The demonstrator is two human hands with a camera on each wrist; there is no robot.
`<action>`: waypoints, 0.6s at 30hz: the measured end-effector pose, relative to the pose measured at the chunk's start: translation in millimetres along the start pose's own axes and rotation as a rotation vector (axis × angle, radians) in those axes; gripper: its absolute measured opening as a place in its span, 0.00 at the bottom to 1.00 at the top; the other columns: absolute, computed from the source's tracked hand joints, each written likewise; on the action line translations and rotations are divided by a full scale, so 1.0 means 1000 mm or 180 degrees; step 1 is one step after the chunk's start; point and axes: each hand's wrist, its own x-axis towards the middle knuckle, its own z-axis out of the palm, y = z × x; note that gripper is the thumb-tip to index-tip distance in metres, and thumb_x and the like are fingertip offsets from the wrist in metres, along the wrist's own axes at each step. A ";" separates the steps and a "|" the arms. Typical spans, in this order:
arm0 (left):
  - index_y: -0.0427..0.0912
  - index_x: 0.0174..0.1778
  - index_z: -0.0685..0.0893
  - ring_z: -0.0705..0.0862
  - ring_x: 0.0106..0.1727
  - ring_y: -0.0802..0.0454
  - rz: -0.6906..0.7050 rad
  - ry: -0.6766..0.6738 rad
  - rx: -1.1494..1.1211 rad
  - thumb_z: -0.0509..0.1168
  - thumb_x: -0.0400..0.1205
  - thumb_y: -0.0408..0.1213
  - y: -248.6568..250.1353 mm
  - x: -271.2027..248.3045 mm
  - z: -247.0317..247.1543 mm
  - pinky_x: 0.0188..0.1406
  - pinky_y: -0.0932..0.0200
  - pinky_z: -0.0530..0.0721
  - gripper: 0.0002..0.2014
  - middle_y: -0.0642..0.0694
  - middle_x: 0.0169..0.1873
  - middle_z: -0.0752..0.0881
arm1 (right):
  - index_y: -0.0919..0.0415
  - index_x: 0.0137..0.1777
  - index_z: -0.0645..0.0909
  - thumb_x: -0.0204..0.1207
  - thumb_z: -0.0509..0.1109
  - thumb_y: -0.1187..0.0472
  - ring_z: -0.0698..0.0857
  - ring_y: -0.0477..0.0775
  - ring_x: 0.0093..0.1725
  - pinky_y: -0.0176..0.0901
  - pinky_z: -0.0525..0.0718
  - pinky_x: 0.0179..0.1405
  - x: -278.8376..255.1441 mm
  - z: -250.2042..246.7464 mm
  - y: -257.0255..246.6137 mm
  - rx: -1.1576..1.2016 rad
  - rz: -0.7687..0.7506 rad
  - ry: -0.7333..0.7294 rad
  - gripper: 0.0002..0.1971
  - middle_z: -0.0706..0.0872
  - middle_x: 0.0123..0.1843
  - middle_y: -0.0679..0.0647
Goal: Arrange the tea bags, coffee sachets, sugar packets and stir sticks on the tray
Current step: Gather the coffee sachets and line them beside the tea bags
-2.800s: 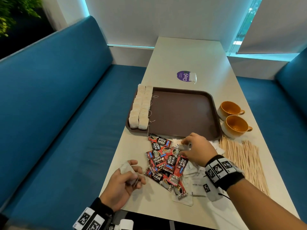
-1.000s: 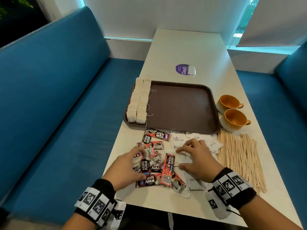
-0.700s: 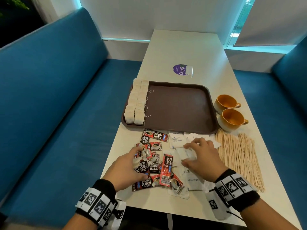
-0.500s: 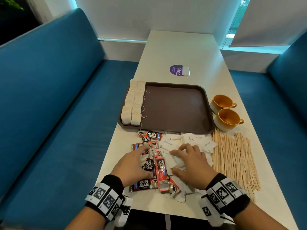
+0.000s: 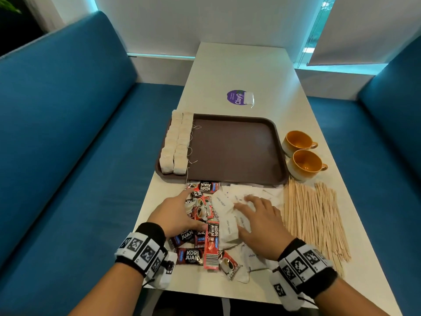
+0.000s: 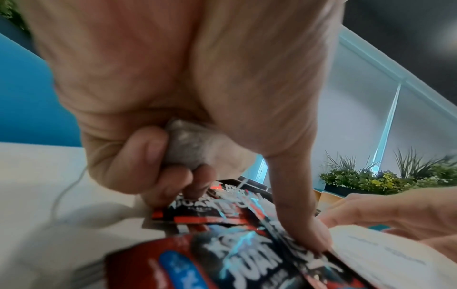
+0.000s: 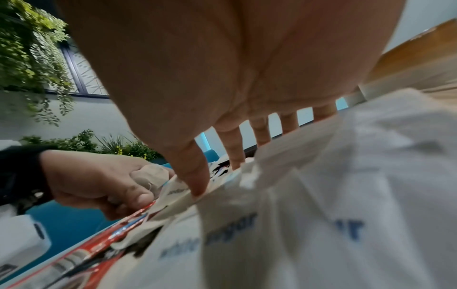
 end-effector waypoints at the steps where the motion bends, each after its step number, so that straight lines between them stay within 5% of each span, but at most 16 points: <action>1: 0.64 0.84 0.62 0.83 0.69 0.49 0.0009 -0.0016 -0.0005 0.86 0.60 0.61 -0.001 0.000 0.000 0.69 0.52 0.81 0.57 0.51 0.71 0.85 | 0.37 0.85 0.61 0.83 0.62 0.41 0.52 0.55 0.87 0.59 0.54 0.85 0.001 0.000 0.000 0.0030 -0.0043 -0.0010 0.30 0.56 0.88 0.45; 8: 0.66 0.78 0.67 0.86 0.62 0.54 0.0112 0.0111 -0.0342 0.86 0.63 0.58 -0.008 -0.013 0.001 0.64 0.54 0.84 0.49 0.54 0.64 0.87 | 0.38 0.79 0.71 0.80 0.69 0.38 0.62 0.48 0.82 0.54 0.62 0.83 0.009 -0.016 0.013 0.0445 0.0083 0.0286 0.28 0.68 0.81 0.42; 12: 0.60 0.68 0.72 0.84 0.43 0.60 0.0043 0.0312 -0.0872 0.81 0.74 0.47 -0.009 -0.021 -0.001 0.40 0.66 0.80 0.31 0.56 0.47 0.84 | 0.45 0.80 0.72 0.81 0.67 0.36 0.67 0.53 0.81 0.54 0.67 0.81 0.019 -0.023 0.028 0.0368 0.0517 0.0369 0.30 0.71 0.80 0.48; 15: 0.45 0.62 0.75 0.76 0.30 0.55 -0.0098 0.0161 -0.2405 0.70 0.79 0.25 -0.013 -0.025 -0.002 0.32 0.56 0.75 0.19 0.46 0.41 0.79 | 0.45 0.82 0.70 0.81 0.66 0.35 0.67 0.51 0.81 0.54 0.67 0.82 0.018 -0.018 0.027 0.0193 0.0413 0.0198 0.31 0.70 0.80 0.46; 18: 0.34 0.58 0.76 0.79 0.33 0.49 -0.0153 -0.0056 -0.3898 0.61 0.65 0.20 -0.013 -0.031 -0.003 0.30 0.54 0.76 0.24 0.38 0.44 0.78 | 0.44 0.80 0.72 0.82 0.65 0.36 0.68 0.50 0.78 0.54 0.66 0.80 0.015 -0.019 0.024 0.0124 0.0349 0.0160 0.29 0.72 0.78 0.44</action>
